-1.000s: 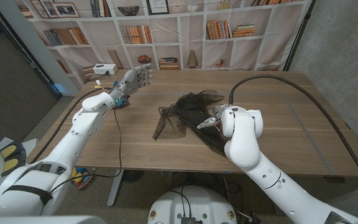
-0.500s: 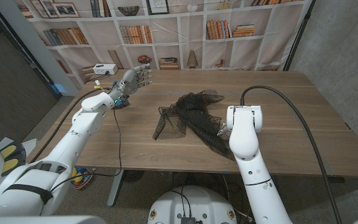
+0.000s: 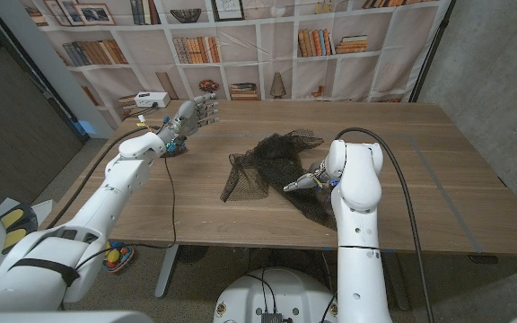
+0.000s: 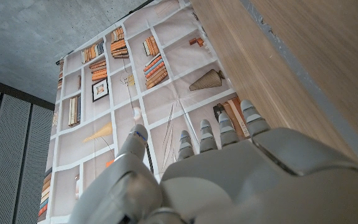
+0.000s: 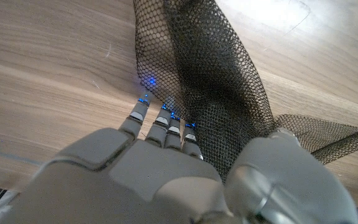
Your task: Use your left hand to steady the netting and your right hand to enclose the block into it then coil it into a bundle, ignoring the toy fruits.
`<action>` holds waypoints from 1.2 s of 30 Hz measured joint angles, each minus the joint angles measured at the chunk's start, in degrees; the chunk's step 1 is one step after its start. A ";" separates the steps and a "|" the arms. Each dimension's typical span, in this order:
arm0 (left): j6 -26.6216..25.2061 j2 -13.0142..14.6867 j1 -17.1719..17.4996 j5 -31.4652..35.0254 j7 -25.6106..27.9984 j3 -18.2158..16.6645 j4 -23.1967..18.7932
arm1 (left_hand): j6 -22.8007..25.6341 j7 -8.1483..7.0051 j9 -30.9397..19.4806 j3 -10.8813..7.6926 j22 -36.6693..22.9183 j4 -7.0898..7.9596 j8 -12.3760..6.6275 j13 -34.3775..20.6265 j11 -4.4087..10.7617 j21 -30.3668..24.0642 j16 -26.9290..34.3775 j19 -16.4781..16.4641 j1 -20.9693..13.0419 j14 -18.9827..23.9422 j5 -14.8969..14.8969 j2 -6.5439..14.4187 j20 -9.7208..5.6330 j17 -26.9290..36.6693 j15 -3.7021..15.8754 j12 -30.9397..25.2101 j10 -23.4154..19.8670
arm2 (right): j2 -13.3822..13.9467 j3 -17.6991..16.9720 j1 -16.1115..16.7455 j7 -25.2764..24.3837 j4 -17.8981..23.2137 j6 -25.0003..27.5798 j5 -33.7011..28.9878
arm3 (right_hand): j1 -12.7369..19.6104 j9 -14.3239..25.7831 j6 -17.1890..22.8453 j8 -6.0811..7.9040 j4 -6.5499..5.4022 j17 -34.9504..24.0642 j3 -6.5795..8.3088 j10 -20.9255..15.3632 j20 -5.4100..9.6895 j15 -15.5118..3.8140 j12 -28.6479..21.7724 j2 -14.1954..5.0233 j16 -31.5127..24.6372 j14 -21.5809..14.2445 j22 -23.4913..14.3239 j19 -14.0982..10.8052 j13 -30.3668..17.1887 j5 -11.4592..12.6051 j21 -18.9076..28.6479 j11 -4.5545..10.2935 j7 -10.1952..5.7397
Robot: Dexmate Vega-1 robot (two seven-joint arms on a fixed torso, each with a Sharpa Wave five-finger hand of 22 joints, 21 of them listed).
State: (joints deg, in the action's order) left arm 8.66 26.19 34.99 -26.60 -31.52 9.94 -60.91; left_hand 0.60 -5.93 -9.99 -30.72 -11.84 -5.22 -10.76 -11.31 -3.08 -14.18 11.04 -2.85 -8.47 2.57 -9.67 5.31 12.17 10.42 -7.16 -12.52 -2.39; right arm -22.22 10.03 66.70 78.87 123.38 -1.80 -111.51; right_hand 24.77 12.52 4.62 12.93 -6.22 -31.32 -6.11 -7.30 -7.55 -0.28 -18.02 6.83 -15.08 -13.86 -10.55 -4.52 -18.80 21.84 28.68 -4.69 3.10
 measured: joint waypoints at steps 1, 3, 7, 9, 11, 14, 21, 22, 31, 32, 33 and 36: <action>0.13 -0.10 -0.21 0.04 -0.10 0.03 0.36 | 0.00 0.00 0.00 0.00 0.00 0.00 0.00 0.00 0.00 0.00 0.00 0.00 0.00 0.00 0.00 0.00 0.00 0.00 0.00 0.00 0.00 | 0.02 0.32 -0.04 0.01 0.00 -0.60 -0.58 | 1.85 0.05 -0.88 -0.45 0.90 0.00 0.14 0.76 0.25 -0.29 0.12 -0.08 0.00 0.30 0.00 0.25 -0.16 0.35 -0.35 0.75 -0.44; 0.66 -0.37 -0.72 0.15 -0.60 0.11 1.31 | 0.00 0.00 0.00 0.00 0.00 0.00 0.00 0.00 0.00 0.00 0.00 0.00 0.00 0.00 0.00 0.00 0.00 0.00 0.00 0.00 0.00 | 0.22 1.39 -0.22 0.01 -0.20 -1.52 -2.00 | 4.80 0.15 -1.94 -0.89 2.29 0.00 0.37 1.95 0.51 -1.21 0.28 -0.13 0.00 0.78 0.00 0.42 -0.23 0.81 -0.53 1.60 -1.12; 1.51 -0.75 -1.50 0.23 -1.19 0.17 2.86 | 0.00 0.00 0.00 0.00 0.00 0.00 0.00 0.00 0.00 0.00 -0.24 0.00 0.00 0.00 0.00 0.00 0.00 0.00 0.00 0.00 0.00 | 0.50 2.88 -0.49 0.03 -1.44 -3.34 -6.28 | 10.86 0.15 -4.40 -1.53 5.08 -0.12 1.01 4.76 2.37 -2.01 0.95 -0.64 0.29 1.39 0.00 0.46 -0.50 1.64 -1.24 3.07 -2.35; 1.92 -1.01 -1.95 0.23 -1.83 0.18 3.79 | 0.00 0.00 0.00 0.00 0.00 0.00 0.00 0.00 0.00 0.00 -0.24 0.00 0.00 0.00 0.00 0.00 0.00 0.00 0.00 0.00 0.00 | 0.72 3.74 -0.70 0.03 -2.21 -4.13 -8.84 | 13.00 0.21 -4.76 -1.55 5.95 -0.19 1.42 5.04 3.06 -2.01 0.95 -1.08 0.29 1.39 0.00 0.53 -0.71 1.91 -1.64 3.38 -2.68; 2.30 -1.17 -2.26 0.23 -2.29 0.18 4.45 | 0.00 0.00 0.00 0.00 0.00 0.00 0.00 0.00 0.00 0.00 -0.24 0.00 0.00 0.00 0.00 0.00 0.00 0.00 0.00 0.00 0.00 | 1.51 4.77 -0.96 0.04 -3.15 -4.51 -10.39 | 16.17 0.50 -4.45 -1.25 7.23 -0.73 1.87 3.76 4.06 -2.08 -0.17 -2.15 -0.85 -0.52 -0.26 -0.46 -1.12 2.49 -1.64 4.61 -2.94; 2.80 -1.44 -2.73 0.23 -2.81 0.18 5.48 | 0.00 0.00 0.00 0.00 0.00 0.00 0.00 0.00 0.00 0.00 -0.24 0.00 0.00 0.00 0.00 0.00 0.00 0.00 0.00 0.00 0.00 | 3.72 6.62 -1.45 0.04 -4.30 -4.00 -11.88 | 21.18 1.25 0.85 0.53 9.15 -2.93 2.36 -1.66 6.58 -2.09 -3.59 -4.70 -5.09 -6.42 -0.40 -3.32 -2.48 2.78 -1.62 5.84 -3.97; 3.52 -1.78 -3.31 0.23 -3.58 0.09 6.83 | 0.00 0.00 0.00 0.00 0.00 0.00 0.00 0.00 0.00 0.00 -0.24 0.00 0.07 0.00 0.00 -0.07 0.00 0.00 0.00 0.00 0.00 | 11.77 11.55 -2.57 -2.10 -6.16 1.41 -11.79 | 34.71 7.92 18.25 10.47 13.13 -21.07 1.60 -15.80 9.20 -2.83 -18.20 -9.13 -25.80 -20.96 -1.49 -13.30 -11.68 1.63 0.99 10.36 -8.34; 3.60 -1.81 -3.40 0.23 -3.67 0.04 7.00 | 0.00 0.00 0.00 0.00 0.00 0.00 0.00 0.00 0.00 0.00 -0.24 0.00 0.24 0.00 0.00 -0.24 0.00 0.00 0.00 0.00 0.00 | 12.55 11.95 -2.63 -2.24 -6.25 1.67 -11.71 | 35.83 9.67 20.73 13.03 13.29 -23.44 1.44 -17.76 9.26 -2.96 -20.23 -9.40 -28.57 -22.09 -1.64 -14.59 -13.46 1.32 1.53 10.88 -9.03; 3.79 -1.91 -3.59 0.23 -4.03 -0.22 7.67 | 0.00 0.00 0.00 0.00 0.00 0.00 0.00 0.00 0.00 0.00 -0.24 0.00 0.23 0.00 0.00 -0.23 0.00 0.00 0.00 0.00 0.00 | 23.28 16.41 -2.29 -9.61 -6.54 9.74 -6.35 | 40.58 26.96 42.08 38.19 12.31 -23.83 0.68 -41.07 7.63 -6.20 -33.68 -11.45 -42.98 -37.72 -2.40 -26.46 -20.40 -0.12 9.90 8.94 -6.60; 3.79 -1.91 -3.59 0.23 -4.04 -0.25 7.70 | 0.00 0.00 0.00 0.00 0.00 0.00 0.00 0.00 0.00 0.00 -0.24 0.00 0.23 0.00 0.00 -0.23 0.00 0.00 0.00 0.00 0.00 | 23.70 16.58 -2.21 -10.45 -6.45 10.27 -5.86 | 40.34 26.40 42.30 38.24 11.94 -23.14 1.03 -43.25 7.43 -6.61 -33.68 -11.81 -43.55 -38.73 -2.40 -27.09 -18.97 -0.52 10.73 8.21 -6.47; 3.79 -1.91 -3.60 0.23 -4.06 -0.25 7.71 | 0.00 0.00 0.00 0.00 0.00 0.00 0.00 0.00 0.00 0.00 -0.24 0.00 0.23 0.00 0.00 -0.23 0.00 0.00 0.00 0.00 0.00 | 24.71 16.94 -2.03 -11.55 -6.23 11.00 -5.17 | 40.03 24.86 42.30 38.67 11.63 -22.64 1.34 -44.64 7.33 -7.00 -33.68 -12.14 -43.97 -39.32 -2.40 -27.35 -17.83 -0.74 11.34 7.37 -6.47; 3.79 -1.91 -3.60 0.24 -4.06 -0.30 7.72 | 0.00 0.00 0.00 0.00 0.00 0.00 0.00 0.00 0.00 0.00 -0.23 0.00 0.23 0.00 0.00 -0.23 0.00 0.00 0.00 0.00 0.00 | 27.49 18.01 -1.35 -15.68 -5.68 13.48 -3.28 | 40.08 21.87 42.31 38.86 11.29 -22.30 1.71 -46.06 7.52 -7.31 -33.68 -12.74 -44.88 -40.19 -2.40 -27.16 -16.85 -1.31 12.06 6.74 -6.47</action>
State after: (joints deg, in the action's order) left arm 12.45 24.28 31.39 -26.36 -35.58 9.64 -53.19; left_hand 0.60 -5.93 -9.99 -30.72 -11.84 -5.22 -10.76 -11.31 -3.08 -14.19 10.81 -2.85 -8.23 2.57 -9.67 5.08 12.17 10.42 -7.16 -12.52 -2.39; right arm 5.27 28.04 65.35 63.19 117.70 11.68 -114.80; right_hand 64.85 34.39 46.93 51.79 5.07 -53.62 -4.41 -53.36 -0.03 -7.60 -51.70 -5.91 -59.96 -54.05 -12.95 -31.68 -35.65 20.53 40.74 2.05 -3.36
